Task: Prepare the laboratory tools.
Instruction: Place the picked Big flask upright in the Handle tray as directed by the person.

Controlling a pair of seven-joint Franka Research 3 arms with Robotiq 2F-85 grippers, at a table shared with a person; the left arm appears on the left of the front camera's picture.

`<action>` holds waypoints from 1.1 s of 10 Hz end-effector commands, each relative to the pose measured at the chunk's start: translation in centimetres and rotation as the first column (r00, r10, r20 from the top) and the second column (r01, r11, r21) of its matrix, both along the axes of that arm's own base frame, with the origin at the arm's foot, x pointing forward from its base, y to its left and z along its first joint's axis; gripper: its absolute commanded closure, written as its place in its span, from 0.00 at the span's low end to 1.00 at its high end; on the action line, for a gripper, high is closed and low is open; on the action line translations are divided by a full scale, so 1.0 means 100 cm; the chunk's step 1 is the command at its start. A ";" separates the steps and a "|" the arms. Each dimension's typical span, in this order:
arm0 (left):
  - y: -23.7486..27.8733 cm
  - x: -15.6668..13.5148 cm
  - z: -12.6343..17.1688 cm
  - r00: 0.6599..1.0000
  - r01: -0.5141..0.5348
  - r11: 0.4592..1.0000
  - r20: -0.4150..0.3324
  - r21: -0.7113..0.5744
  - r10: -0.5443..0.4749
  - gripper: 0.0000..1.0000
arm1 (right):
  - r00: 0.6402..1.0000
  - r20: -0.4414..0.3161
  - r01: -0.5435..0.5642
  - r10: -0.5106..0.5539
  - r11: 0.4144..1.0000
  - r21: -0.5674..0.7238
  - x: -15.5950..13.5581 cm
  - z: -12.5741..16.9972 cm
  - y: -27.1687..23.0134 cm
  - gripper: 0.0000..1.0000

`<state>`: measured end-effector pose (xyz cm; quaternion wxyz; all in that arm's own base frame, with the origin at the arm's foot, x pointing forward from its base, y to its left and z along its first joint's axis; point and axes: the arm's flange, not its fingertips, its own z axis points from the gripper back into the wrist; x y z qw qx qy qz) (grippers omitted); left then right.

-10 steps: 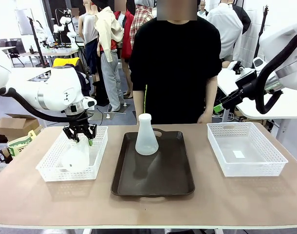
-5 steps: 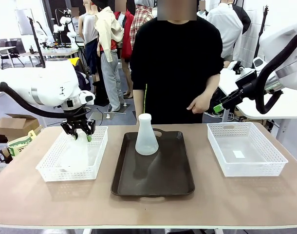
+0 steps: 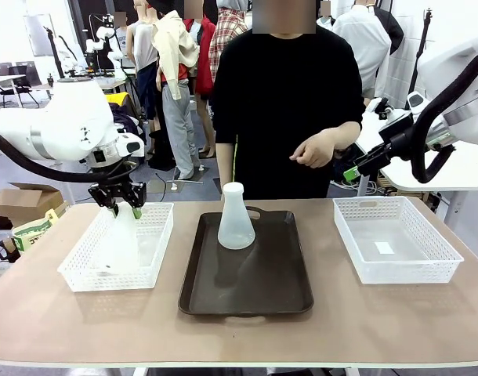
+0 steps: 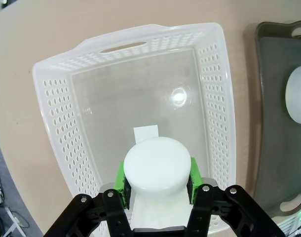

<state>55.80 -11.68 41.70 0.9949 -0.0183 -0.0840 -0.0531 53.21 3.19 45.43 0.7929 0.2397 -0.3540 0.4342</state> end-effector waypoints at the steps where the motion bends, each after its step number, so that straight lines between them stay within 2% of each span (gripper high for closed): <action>1: 0.003 -0.016 0.008 0.999 0.044 0.999 0.032 -0.032 -0.043 1.00 | 1.000 -0.014 0.004 -0.004 1.000 -0.013 -0.001 0.001 0.000 0.00; 6: 0.000 -0.026 0.021 0.993 0.093 0.994 0.072 -0.050 -0.090 1.00 | 1.000 -0.014 0.004 -0.004 1.000 -0.013 -0.001 0.001 0.000 0.00; 9: 0.001 -0.029 0.028 0.992 0.082 0.994 0.098 -0.066 -0.076 1.00 | 1.000 -0.014 0.004 -0.004 1.000 -0.013 -0.001 0.001 0.000 0.00; 10: -0.004 -0.021 0.023 0.996 0.070 0.997 0.064 -0.031 -0.068 1.00 | 1.000 -0.014 0.004 -0.004 1.000 -0.013 -0.001 0.001 0.000 0.00; 11: -0.004 -0.021 0.023 0.996 0.070 0.997 0.064 -0.031 -0.068 1.00 | 1.000 -0.014 0.004 -0.004 1.000 -0.013 -0.001 0.001 0.000 0.00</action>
